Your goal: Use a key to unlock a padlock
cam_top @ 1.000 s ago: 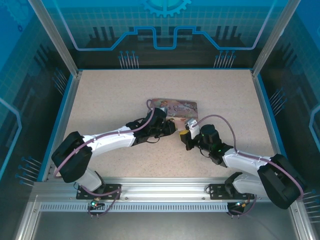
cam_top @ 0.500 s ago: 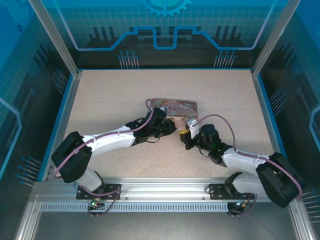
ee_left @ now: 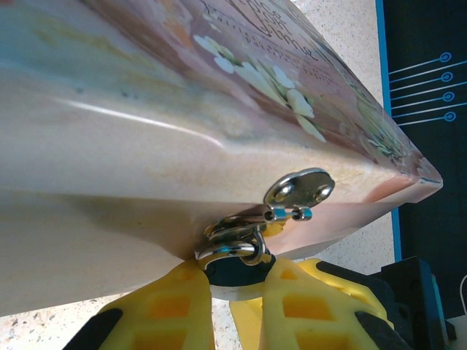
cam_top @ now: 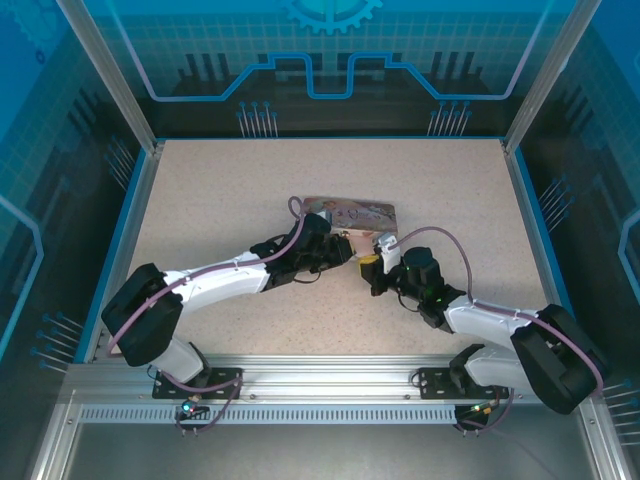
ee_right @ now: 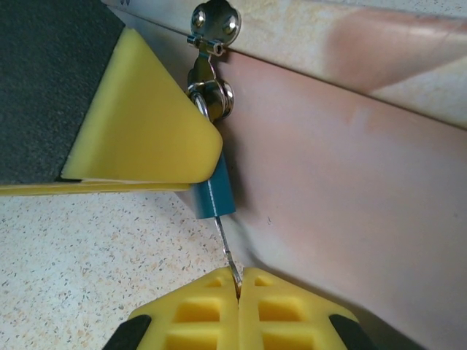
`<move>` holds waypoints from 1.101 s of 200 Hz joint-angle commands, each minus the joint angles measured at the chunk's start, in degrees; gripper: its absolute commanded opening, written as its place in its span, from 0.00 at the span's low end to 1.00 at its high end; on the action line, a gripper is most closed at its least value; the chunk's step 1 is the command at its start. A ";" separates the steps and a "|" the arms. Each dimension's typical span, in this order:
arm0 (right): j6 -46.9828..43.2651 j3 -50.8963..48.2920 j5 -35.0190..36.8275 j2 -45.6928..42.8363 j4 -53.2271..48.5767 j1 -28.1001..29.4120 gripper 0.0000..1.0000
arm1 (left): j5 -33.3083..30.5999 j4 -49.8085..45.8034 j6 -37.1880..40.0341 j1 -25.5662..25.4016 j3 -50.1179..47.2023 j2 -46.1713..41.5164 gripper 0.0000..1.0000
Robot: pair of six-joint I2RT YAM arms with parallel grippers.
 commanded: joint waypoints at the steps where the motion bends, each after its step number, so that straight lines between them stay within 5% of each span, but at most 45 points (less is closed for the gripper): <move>1: 0.37 0.84 -3.37 -0.99 5.61 -0.18 0.00 | 1.88 4.64 -0.74 -0.38 -0.24 -2.07 0.00; 220: -2.89 6.66 -12.56 1.13 5.48 -3.84 0.00 | 5.72 4.29 -1.10 -0.36 -0.97 -3.67 0.00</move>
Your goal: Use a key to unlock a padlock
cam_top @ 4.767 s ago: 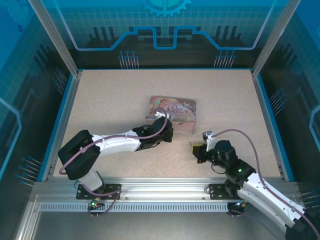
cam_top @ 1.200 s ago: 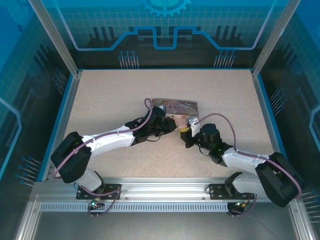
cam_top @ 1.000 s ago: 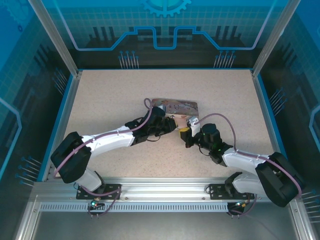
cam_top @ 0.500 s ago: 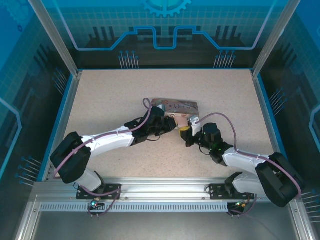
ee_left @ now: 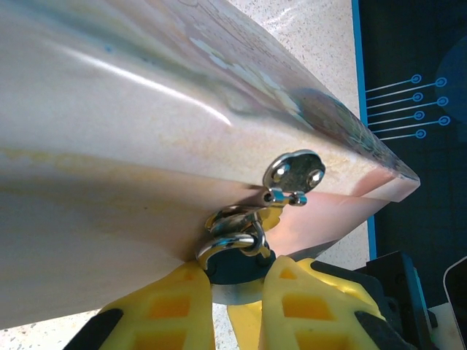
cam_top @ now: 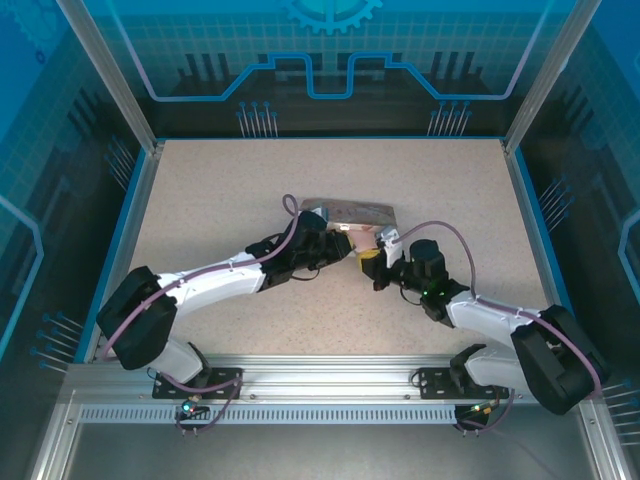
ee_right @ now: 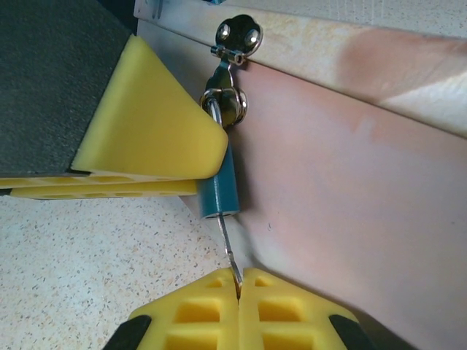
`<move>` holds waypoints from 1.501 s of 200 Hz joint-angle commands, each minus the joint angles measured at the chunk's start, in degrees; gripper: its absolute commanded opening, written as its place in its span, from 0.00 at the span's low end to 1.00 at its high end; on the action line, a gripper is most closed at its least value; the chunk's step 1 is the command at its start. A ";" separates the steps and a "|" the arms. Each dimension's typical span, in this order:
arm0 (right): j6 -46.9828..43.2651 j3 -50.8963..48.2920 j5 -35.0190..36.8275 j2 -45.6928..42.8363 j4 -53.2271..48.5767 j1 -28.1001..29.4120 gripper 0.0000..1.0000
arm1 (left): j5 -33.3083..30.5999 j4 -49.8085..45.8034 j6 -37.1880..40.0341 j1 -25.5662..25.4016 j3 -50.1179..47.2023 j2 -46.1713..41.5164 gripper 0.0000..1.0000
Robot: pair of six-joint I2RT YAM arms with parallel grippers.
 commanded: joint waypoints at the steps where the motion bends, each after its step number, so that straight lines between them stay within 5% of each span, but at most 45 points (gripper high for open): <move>1: -1.84 4.26 -4.48 0.77 5.74 -0.07 0.00 | 5.50 2.27 0.81 -1.11 -0.26 -1.88 0.00; 160: -0.07 4.45 -10.57 3.91 5.53 -2.54 0.00 | 6.00 4.76 -0.24 -1.02 -1.77 0.80 0.00; 214: -0.71 4.04 -6.82 4.48 4.08 -1.01 0.00 | 4.47 4.78 0.02 -1.02 -1.94 1.30 0.01; 300: 0.19 1.46 -4.76 4.40 3.76 -1.20 0.00 | -1.21 -2.23 5.59 0.01 -2.57 -4.82 0.20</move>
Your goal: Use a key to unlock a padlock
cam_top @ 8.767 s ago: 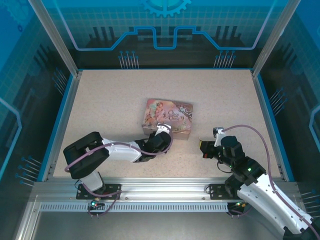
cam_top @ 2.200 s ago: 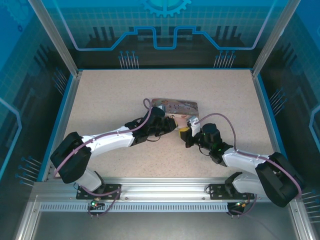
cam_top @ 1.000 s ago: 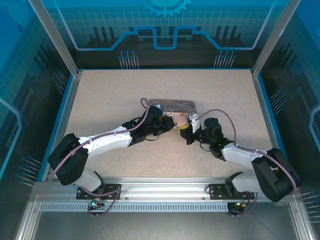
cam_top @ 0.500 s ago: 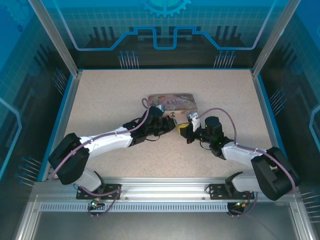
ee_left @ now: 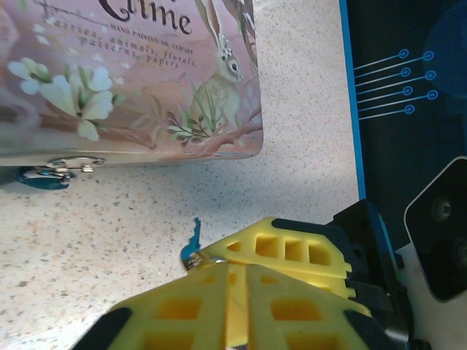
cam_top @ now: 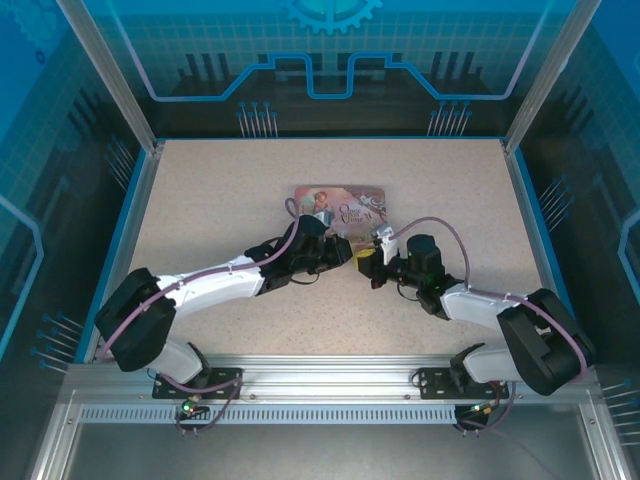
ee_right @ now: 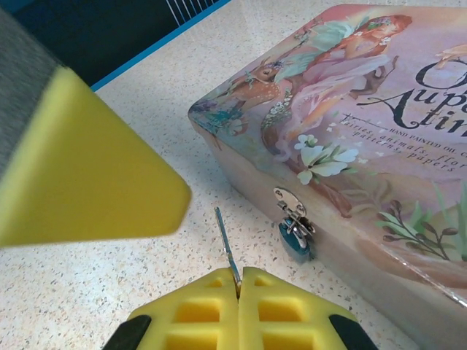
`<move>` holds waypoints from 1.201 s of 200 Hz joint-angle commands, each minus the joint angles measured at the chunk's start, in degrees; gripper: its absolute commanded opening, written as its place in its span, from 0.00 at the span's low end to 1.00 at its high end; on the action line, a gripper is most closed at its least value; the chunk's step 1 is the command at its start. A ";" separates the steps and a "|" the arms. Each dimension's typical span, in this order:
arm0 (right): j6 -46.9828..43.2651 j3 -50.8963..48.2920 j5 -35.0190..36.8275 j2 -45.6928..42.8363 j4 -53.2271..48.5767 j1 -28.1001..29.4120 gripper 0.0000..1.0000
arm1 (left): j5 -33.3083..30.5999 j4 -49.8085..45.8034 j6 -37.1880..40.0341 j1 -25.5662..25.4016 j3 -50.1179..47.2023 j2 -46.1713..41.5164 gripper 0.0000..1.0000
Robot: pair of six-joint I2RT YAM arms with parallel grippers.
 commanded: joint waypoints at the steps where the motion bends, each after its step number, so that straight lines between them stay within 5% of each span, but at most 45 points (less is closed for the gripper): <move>1: -0.32 0.10 0.85 -1.64 0.40 0.46 0.00 | -3.56 -3.51 3.56 0.38 -0.65 -3.56 0.20; 77: -0.32 0.91 3.74 -9.02 -7.86 0.18 0.00 | -17.45 -7.72 22.49 -2.08 -2.41 -6.05 0.42; 150: 1.46 2.30 11.15 -18.26 -19.84 0.15 0.00 | -25.64 -1.02 34.35 -5.27 -5.67 0.70 0.68; 240: 3.46 5.34 15.61 -22.80 -29.19 0.19 0.00 | -28.99 0.06 34.95 -6.29 1.26 14.84 0.80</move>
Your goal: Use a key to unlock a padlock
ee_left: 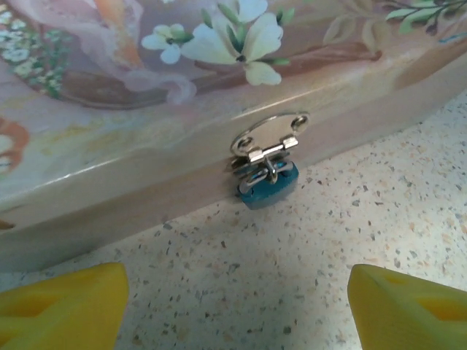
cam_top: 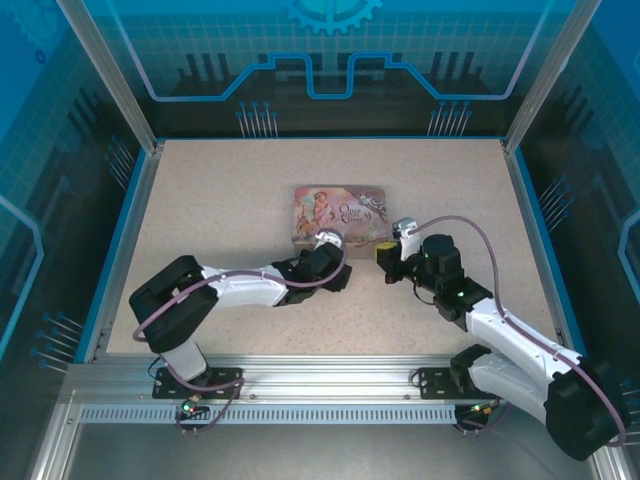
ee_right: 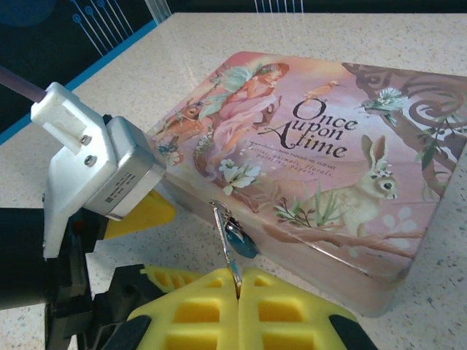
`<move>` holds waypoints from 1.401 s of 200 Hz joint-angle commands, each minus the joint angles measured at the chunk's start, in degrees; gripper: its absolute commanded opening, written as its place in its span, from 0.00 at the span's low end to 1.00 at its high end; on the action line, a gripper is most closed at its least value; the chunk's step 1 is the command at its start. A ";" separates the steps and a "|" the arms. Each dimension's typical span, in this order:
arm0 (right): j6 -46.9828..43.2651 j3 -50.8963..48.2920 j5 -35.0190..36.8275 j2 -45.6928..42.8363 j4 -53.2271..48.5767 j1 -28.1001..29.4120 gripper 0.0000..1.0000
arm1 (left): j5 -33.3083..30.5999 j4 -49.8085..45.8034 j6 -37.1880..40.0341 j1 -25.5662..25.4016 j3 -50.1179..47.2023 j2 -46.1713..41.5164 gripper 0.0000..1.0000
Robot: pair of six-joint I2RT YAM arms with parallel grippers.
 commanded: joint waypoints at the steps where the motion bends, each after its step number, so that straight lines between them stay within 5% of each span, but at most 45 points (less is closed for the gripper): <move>1: 1.08 1.82 1.21 -1.43 -2.95 0.26 0.00 | -2.22 1.61 0.89 -0.37 3.15 2.70 0.80; 128: -0.65 -0.79 2.98 -4.77 -4.71 -0.13 0.00 | -3.07 2.65 6.79 6.35 8.89 9.41 0.83; 167: -0.92 -1.66 2.43 -5.56 -4.53 -0.37 0.00 | -2.23 6.34 8.25 6.32 8.43 11.52 0.68; 280: -1.09 -2.80 1.27 -6.90 -4.53 -0.59 0.00 | -4.83 12.55 10.86 6.39 8.86 14.92 0.52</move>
